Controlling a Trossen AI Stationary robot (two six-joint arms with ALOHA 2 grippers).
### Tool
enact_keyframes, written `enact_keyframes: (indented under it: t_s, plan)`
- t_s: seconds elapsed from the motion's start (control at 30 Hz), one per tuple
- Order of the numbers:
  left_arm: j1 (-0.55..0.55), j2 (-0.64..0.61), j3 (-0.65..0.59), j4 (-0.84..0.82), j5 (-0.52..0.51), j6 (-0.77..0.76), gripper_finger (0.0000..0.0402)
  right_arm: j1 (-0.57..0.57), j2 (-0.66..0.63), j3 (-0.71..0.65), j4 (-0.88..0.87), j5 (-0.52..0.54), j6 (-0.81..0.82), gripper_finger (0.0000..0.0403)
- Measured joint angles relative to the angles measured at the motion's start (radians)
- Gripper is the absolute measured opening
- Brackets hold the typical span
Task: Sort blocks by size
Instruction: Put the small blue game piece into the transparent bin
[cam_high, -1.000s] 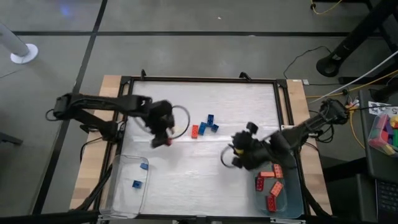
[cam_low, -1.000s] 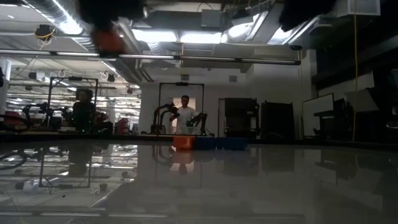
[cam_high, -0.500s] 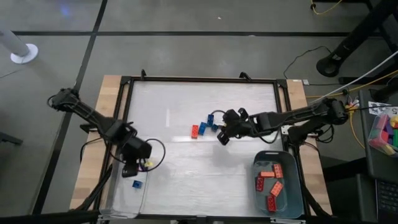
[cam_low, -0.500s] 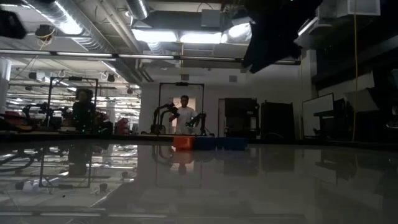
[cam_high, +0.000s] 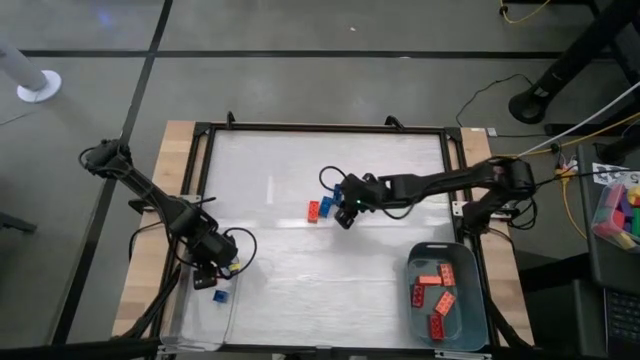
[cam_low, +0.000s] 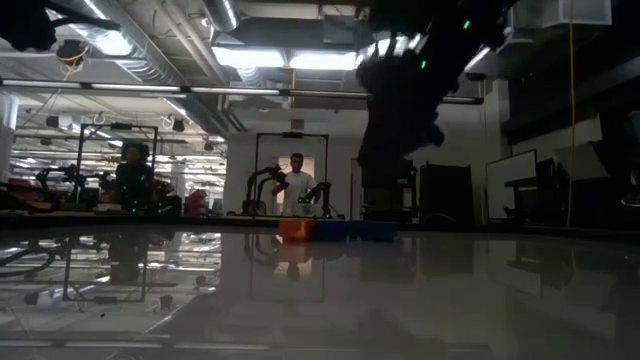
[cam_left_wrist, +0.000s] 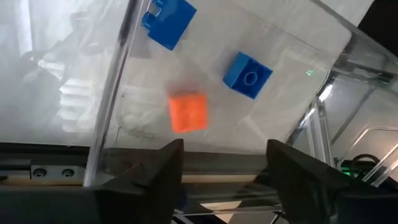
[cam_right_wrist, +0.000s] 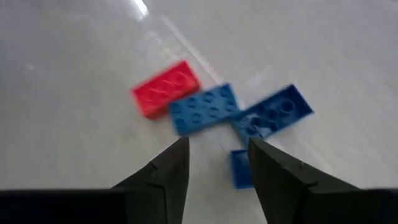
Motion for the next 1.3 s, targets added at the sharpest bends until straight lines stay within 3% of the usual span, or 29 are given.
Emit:
enact_keyframes:
  t_s: [0.4, 0.53, 0.9, 1.03, 1.23, 1.3]
  plan:
    - [0.0, 0.0, -0.007, 0.002, 0.0, 0.031, 0.0223, -0.09, 0.081, 0.0, -0.029, -0.083, -0.047, 0.0258]
    - [0.0, 0.0, -0.007, 0.002, 0.0, 0.031, 0.0223, -0.085, 0.095, 0.0, -0.071, -0.064, -0.116, 0.0265]
    - [0.003, 0.0, -0.006, 0.004, -0.007, 0.04, 0.0224, -0.08, 0.212, 0.001, -0.052, -0.086, -0.12, 0.0266]
    - [0.003, 0.0, -0.006, 0.004, -0.019, 0.057, 0.0224, -0.079, 0.227, 0.004, -0.049, -0.087, -0.12, 0.0238]
    - [0.003, 0.0, -0.006, 0.01, -0.108, 0.086, 0.0224, -0.08, 0.225, 0.003, -0.043, -0.115, -0.121, 0.0136]
    - [0.003, 0.0, -0.006, 0.015, -0.131, 0.086, 0.0224, -0.08, 0.225, 0.01, -0.05, -0.127, -0.121, 0.0134]
